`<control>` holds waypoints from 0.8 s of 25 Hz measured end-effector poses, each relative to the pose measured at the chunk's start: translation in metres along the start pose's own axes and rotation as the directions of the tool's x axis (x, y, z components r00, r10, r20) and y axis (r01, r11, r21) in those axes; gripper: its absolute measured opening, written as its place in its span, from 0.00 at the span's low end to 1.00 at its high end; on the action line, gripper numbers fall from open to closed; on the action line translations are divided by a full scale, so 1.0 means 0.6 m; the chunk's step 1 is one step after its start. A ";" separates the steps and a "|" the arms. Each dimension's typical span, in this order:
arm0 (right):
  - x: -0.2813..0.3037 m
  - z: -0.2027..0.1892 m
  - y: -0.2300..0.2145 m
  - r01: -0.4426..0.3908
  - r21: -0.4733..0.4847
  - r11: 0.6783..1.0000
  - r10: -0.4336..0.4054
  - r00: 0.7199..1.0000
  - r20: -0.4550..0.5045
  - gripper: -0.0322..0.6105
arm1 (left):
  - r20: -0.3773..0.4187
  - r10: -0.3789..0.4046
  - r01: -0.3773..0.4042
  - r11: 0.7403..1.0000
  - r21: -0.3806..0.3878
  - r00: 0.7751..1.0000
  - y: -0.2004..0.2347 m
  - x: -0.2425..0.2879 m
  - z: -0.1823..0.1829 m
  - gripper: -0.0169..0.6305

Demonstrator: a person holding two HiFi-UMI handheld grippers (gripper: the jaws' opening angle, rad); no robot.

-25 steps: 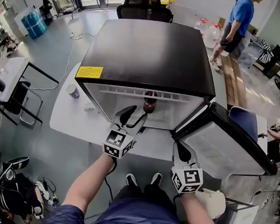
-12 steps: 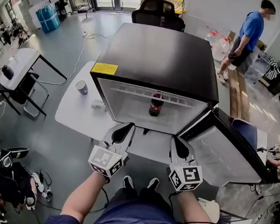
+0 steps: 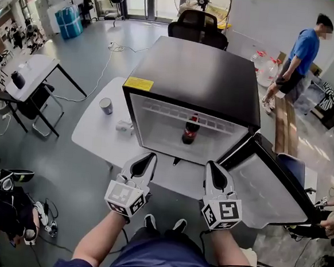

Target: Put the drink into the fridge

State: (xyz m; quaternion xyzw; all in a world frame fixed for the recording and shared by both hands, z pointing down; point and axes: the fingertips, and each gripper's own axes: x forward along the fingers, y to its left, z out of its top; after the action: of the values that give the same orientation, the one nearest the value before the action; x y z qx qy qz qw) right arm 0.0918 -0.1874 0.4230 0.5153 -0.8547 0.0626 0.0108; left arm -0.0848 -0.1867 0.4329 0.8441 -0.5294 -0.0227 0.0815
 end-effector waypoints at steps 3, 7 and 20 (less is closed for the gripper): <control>-0.008 0.017 0.002 -0.002 -0.014 1.000 0.002 1.000 0.024 0.06 | 0.010 0.000 0.001 1.000 -0.021 1.000 -0.006 -0.008 0.007 0.04; -0.016 0.028 0.004 -0.008 -0.021 1.000 0.009 0.999 0.039 0.06 | 0.032 0.002 0.000 0.999 -0.043 0.999 -0.008 -0.012 0.022 0.04; -0.023 0.034 0.010 -0.044 -0.025 0.999 0.046 0.997 0.054 0.06 | 0.035 -0.008 0.010 0.999 -0.045 0.999 -0.030 -0.009 0.032 0.04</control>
State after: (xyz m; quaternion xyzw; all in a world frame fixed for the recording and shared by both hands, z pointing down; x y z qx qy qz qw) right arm 0.0941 -0.1750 0.4012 0.4973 -0.8667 0.0383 -0.0079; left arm -0.0735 -0.1763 0.4106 0.8440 -0.5263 -0.0497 0.0912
